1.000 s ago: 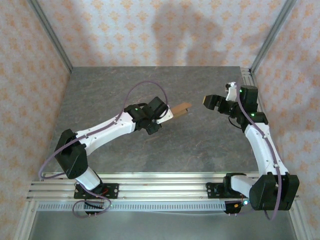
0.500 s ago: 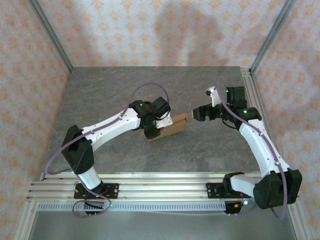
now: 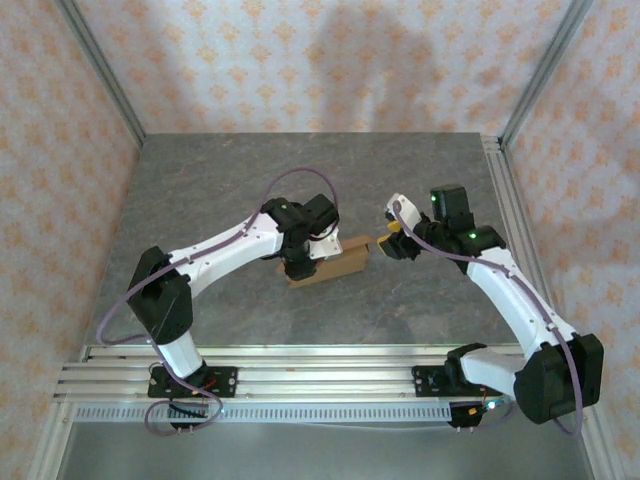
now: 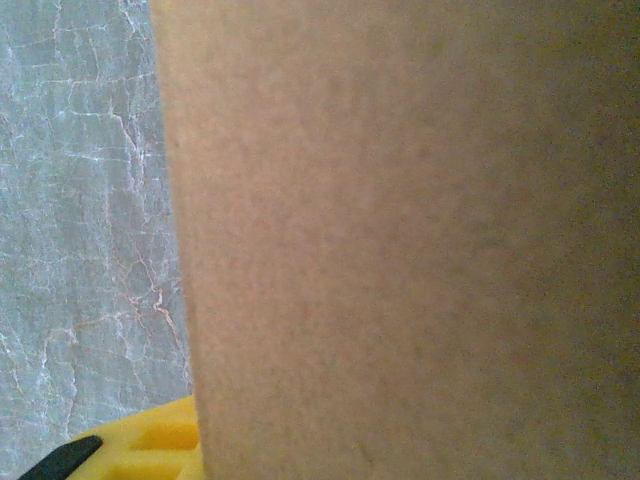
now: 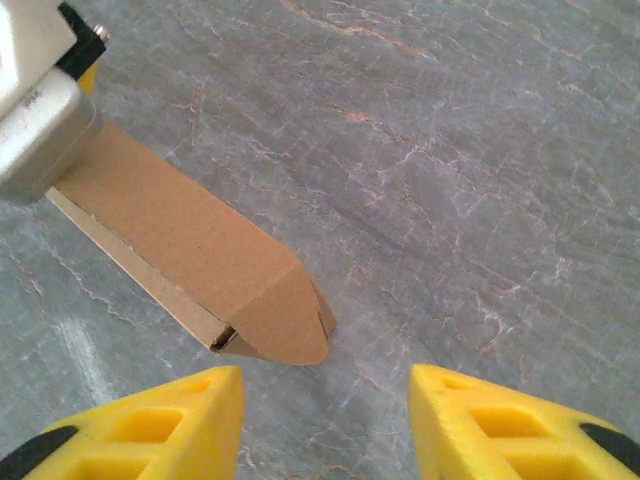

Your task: Fold the paper box

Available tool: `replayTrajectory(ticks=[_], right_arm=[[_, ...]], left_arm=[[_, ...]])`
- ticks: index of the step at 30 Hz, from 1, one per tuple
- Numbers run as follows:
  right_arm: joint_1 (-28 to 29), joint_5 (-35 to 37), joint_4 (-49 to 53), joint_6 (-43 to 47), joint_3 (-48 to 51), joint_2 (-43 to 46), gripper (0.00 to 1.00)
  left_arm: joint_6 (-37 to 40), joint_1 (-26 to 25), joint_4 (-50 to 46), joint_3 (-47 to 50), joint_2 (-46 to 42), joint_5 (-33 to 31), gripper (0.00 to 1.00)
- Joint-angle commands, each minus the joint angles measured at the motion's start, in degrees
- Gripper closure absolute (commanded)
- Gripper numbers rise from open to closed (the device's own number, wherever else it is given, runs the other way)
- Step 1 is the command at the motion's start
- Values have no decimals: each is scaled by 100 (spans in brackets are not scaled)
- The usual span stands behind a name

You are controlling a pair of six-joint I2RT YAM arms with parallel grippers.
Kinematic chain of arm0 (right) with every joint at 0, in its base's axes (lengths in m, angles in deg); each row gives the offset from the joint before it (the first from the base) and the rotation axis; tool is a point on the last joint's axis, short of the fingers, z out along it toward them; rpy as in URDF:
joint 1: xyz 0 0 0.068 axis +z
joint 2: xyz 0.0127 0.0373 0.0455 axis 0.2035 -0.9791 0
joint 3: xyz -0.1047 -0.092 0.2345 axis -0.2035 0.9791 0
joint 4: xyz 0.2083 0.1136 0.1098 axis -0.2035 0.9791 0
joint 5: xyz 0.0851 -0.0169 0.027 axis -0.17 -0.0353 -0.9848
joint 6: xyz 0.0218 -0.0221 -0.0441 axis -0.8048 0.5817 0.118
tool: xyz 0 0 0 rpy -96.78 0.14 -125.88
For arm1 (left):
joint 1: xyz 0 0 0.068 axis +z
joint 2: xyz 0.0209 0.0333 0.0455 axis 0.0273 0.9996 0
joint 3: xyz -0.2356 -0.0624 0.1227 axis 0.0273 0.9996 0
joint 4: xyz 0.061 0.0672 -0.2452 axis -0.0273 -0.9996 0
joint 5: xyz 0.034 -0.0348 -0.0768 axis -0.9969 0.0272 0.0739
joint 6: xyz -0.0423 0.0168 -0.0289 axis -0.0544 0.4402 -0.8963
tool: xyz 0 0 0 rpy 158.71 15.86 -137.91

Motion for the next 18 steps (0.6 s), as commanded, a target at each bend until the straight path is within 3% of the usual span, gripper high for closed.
replayTrajectory(ticks=[1, 3, 12, 18], right_arm=[[59, -298, -35, 521, -54, -128, 59], [119, -304, -15, 557, -119, -290, 65], [343, -283, 41, 687, -384, -810, 67], [427, -267, 51, 641, -479, -924, 93]], left_arm=[[145, 80, -96, -21, 176, 59, 66], [162, 87, -79, 5, 187, 83, 66], [207, 101, -66, 32, 307, 159, 67], [207, 105, -52, 27, 347, 134, 66]])
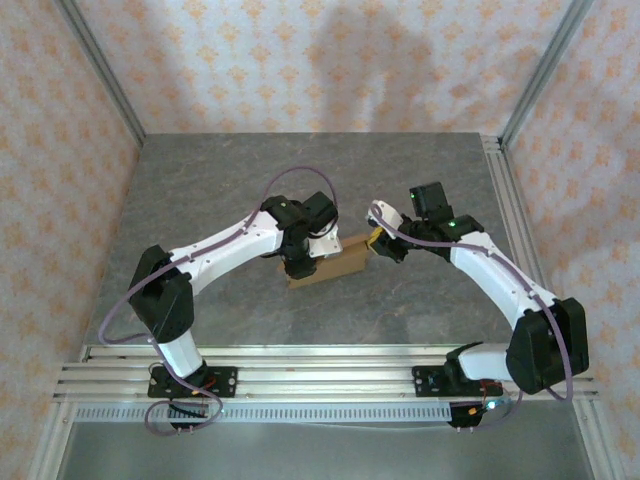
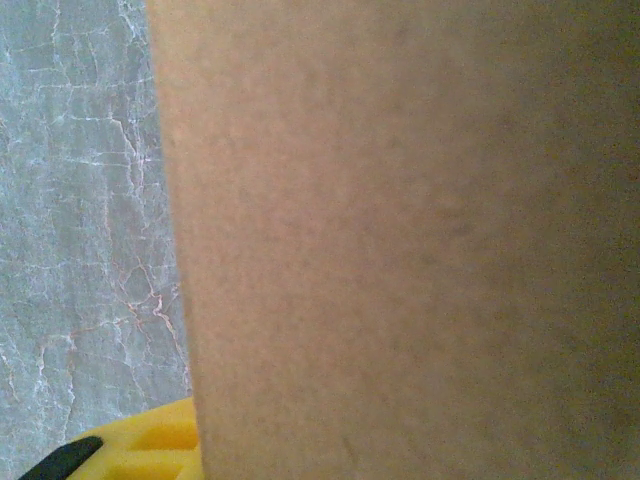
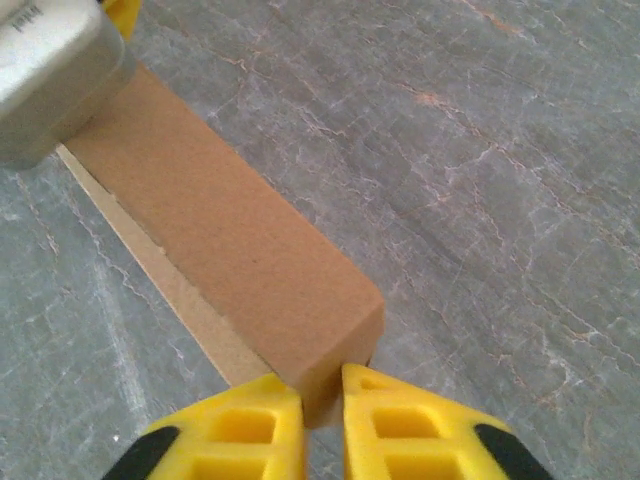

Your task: Fold the paper box

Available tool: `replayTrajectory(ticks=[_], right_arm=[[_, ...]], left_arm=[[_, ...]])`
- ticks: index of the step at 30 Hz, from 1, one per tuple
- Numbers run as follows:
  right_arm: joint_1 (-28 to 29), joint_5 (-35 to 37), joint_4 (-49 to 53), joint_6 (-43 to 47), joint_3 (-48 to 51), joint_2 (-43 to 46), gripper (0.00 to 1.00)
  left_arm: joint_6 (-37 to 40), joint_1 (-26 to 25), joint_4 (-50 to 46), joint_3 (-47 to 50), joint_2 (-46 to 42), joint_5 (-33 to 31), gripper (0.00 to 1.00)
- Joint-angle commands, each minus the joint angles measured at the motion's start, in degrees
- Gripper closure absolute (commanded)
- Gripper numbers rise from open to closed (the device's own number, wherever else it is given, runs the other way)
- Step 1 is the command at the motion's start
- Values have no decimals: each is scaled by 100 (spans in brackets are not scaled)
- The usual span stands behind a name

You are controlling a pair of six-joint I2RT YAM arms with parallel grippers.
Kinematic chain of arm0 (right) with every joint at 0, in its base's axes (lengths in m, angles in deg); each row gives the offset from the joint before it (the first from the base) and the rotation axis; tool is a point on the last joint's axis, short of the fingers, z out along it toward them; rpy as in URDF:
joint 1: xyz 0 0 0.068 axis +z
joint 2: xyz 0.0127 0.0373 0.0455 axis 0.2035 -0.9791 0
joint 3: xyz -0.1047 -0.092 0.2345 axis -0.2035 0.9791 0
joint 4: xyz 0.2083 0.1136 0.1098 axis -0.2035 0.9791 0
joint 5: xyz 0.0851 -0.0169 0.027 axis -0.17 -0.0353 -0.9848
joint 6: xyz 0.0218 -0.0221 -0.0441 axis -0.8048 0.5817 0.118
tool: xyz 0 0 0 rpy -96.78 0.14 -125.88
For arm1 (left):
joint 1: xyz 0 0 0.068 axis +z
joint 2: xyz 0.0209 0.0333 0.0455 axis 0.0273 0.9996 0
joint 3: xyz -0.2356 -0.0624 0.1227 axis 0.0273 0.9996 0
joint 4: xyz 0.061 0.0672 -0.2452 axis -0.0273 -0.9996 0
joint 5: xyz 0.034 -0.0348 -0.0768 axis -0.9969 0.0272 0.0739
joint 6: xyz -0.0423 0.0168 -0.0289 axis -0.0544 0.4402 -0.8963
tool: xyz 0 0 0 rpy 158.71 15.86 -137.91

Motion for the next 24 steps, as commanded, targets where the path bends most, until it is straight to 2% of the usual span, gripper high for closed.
replayTrajectory(ticks=[1, 2, 7, 10, 14, 17, 22, 24], right_arm=[[46, -104, 53, 57, -234, -57, 98], [52, -85, 72, 58, -235, -60, 100], [68, -10, 67, -59, -192, -10, 100], [67, 42, -26, -197, -135, 36, 100], [65, 129, -94, -426, -112, 77, 100], [66, 174, -20, -548, -164, 74, 100], [67, 192, 12, -685, -195, 75, 100], [67, 188, 60, -778, -255, 48, 100]], left_arm=[[141, 55, -53, 65, 277, 50, 66], [132, 51, -39, 63, 276, 50, 66], [59, 55, 31, 63, 234, 77, 62], [-37, 57, 76, 38, 184, 70, 54], [-238, 56, 237, 18, 48, 44, 39], [-371, 56, 293, 5, -64, -41, 32], [-591, 67, 416, 97, -325, -168, 31], [-685, 89, 504, 221, -439, -158, 28]])
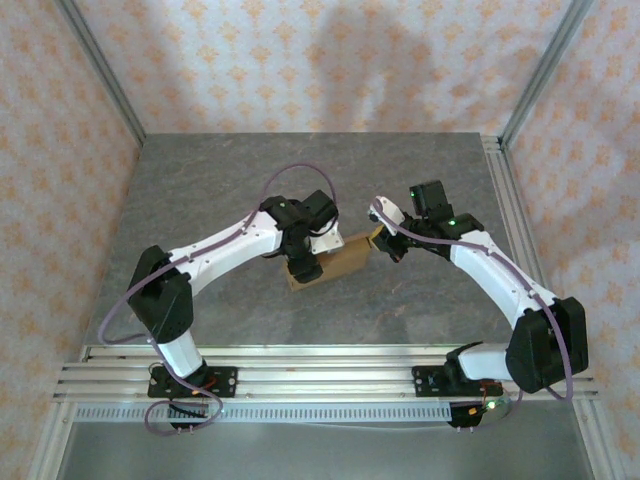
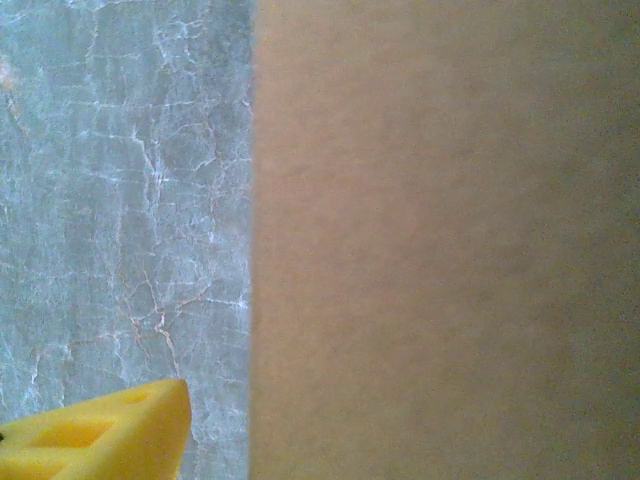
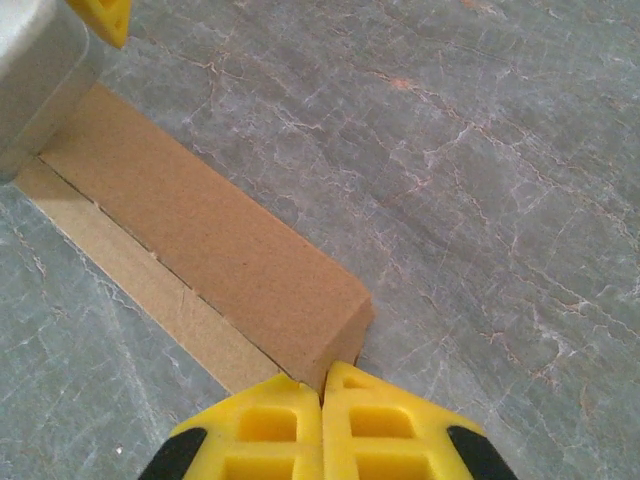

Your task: Fold the paper box

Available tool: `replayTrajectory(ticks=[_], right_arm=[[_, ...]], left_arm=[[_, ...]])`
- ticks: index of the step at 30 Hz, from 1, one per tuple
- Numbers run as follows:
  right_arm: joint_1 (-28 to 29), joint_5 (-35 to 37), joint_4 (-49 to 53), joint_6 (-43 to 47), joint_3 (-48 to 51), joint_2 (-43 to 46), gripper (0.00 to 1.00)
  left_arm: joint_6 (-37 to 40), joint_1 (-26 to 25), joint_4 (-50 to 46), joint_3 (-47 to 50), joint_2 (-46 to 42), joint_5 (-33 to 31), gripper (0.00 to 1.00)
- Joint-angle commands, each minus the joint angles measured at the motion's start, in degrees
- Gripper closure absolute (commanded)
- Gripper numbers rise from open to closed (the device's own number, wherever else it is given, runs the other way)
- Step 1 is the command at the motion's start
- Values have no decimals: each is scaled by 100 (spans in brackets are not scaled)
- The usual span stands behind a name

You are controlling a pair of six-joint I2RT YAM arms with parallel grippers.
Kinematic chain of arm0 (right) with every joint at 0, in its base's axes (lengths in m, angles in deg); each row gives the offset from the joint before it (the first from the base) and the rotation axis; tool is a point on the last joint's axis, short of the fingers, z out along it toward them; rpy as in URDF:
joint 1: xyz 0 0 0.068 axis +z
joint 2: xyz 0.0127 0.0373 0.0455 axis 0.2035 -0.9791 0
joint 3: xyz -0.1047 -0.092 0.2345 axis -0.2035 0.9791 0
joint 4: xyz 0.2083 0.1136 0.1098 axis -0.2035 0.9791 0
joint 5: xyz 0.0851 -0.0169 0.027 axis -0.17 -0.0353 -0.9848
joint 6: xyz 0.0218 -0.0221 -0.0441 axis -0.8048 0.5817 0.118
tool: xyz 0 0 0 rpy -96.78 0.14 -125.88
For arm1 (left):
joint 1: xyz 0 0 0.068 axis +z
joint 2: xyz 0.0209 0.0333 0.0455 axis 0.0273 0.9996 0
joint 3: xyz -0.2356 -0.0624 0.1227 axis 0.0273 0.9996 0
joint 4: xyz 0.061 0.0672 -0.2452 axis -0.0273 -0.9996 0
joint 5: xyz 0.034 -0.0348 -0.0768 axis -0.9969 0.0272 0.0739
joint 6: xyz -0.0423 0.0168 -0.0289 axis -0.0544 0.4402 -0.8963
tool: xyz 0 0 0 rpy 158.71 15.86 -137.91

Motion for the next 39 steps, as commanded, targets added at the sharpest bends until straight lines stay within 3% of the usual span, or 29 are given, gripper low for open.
replayTrajectory(ticks=[1, 7, 10, 13, 21, 25, 35, 39], right_arm=[[58, -38, 93, -210, -249, 54, 100], [53, 59, 503, -454, -596, -182, 100], [56, 67, 665, -578, -711, -271, 100], [58, 42, 799, -699, -821, -353, 100], [58, 294, 1326, -1479, -1237, -579, 100], [60, 302, 1587, -1898, -1446, -743, 100], [64, 463, 1491, -2863, -1329, -847, 100], [66, 485, 1356, -2852, -1168, -852, 100]], left_arm=[[-310, 71, 187, 179, -381, -170, 27], [-608, 100, 368, 454, -575, -142, 24], [-704, 111, 390, 569, -565, -210, 32], [-782, 114, 421, 675, -575, -126, 33], [-1006, 106, 653, 909, -720, 111, 26], [-1015, 116, 671, 900, -666, 154, 44], [-1032, 139, 771, 886, -526, 250, 46], [-1003, 223, 840, 866, -455, 502, 47]])
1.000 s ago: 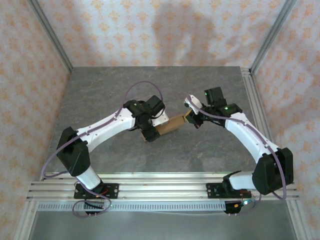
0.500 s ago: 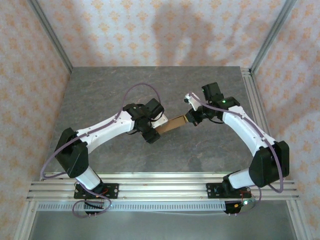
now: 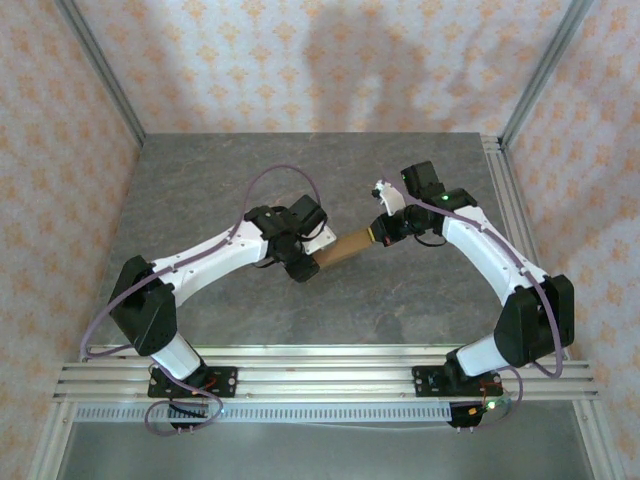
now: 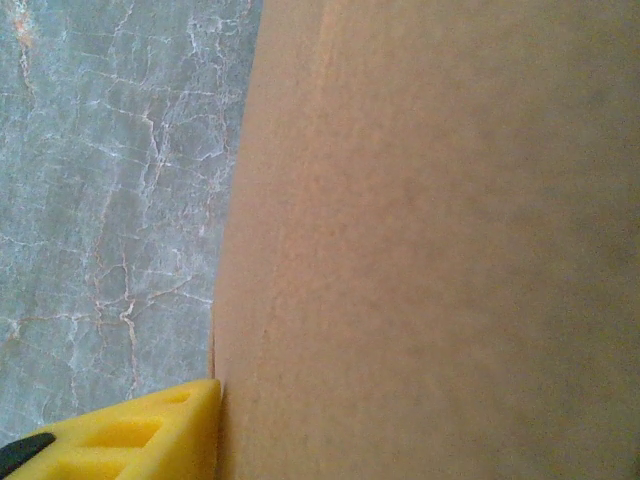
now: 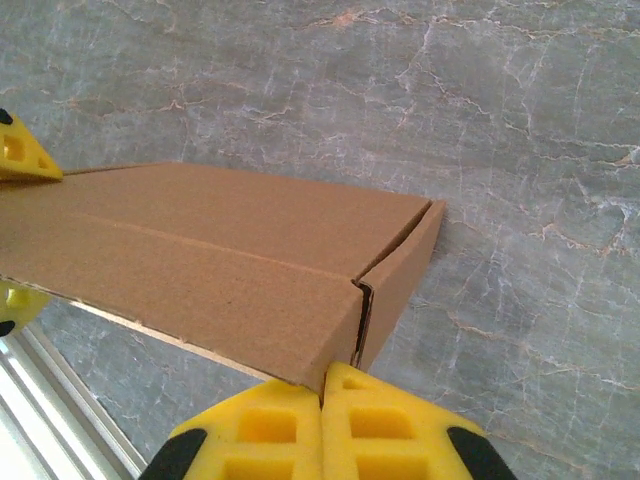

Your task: Fold the paper box

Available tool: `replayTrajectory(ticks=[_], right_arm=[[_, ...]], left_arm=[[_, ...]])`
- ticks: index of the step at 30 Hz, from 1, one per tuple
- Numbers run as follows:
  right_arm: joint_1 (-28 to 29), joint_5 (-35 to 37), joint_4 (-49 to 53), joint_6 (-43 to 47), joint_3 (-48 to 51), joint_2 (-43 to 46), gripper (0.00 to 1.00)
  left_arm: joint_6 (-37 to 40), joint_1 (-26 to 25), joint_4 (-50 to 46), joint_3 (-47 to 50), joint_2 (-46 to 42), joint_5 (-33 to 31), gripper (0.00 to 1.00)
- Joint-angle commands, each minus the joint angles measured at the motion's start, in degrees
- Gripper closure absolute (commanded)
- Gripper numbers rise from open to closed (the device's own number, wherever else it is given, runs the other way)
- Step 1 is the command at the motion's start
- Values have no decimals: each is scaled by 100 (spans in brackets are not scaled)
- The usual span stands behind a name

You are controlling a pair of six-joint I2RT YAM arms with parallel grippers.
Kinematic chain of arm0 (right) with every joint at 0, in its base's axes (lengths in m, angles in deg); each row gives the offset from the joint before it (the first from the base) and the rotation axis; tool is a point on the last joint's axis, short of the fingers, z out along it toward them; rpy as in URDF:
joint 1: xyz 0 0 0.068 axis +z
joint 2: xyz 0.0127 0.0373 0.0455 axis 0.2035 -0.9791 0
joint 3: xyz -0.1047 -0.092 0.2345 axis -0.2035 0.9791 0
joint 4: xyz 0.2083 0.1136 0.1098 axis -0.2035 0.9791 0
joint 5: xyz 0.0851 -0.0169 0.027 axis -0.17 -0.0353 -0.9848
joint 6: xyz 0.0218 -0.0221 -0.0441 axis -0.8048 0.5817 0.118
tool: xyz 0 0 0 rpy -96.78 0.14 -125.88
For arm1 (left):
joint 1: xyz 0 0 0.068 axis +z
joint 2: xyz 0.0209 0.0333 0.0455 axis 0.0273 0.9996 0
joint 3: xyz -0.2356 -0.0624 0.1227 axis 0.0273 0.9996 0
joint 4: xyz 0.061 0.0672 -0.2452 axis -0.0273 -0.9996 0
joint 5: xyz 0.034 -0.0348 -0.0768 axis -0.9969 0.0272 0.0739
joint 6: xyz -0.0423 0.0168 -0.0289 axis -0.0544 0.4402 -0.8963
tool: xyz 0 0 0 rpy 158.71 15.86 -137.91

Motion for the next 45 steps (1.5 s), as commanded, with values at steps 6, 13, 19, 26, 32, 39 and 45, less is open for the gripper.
replayTrajectory(ticks=[6, 13, 19, 26, 32, 39, 45], right_arm=[[22, 158, -443, 23, 402, 15, 100], [18, 2, -862, 389, 441, -96, 100], [17, -11, -717, -9, 136, -295, 100], [27, 302, -541, -156, 65, -408, 100], [192, 747, -346, -208, -53, -424, 100], [367, 1000, -147, -352, -332, -488, 100], [457, 1261, 230, -618, -694, -686, 100]], left_arm=[[-77, 354, 58, 11, 197, 887, 47], [-51, 479, -45, -113, 315, 1108, 48], [-84, 492, 65, -194, 285, 1350, 34], [-324, 492, 406, -190, 95, 1287, 12], [-821, 492, 1445, 431, -828, 628, 0], [-1750, 491, 2183, 1038, -1734, 91, 0], [-2313, 218, 1437, 1071, -1992, -1110, 2]])
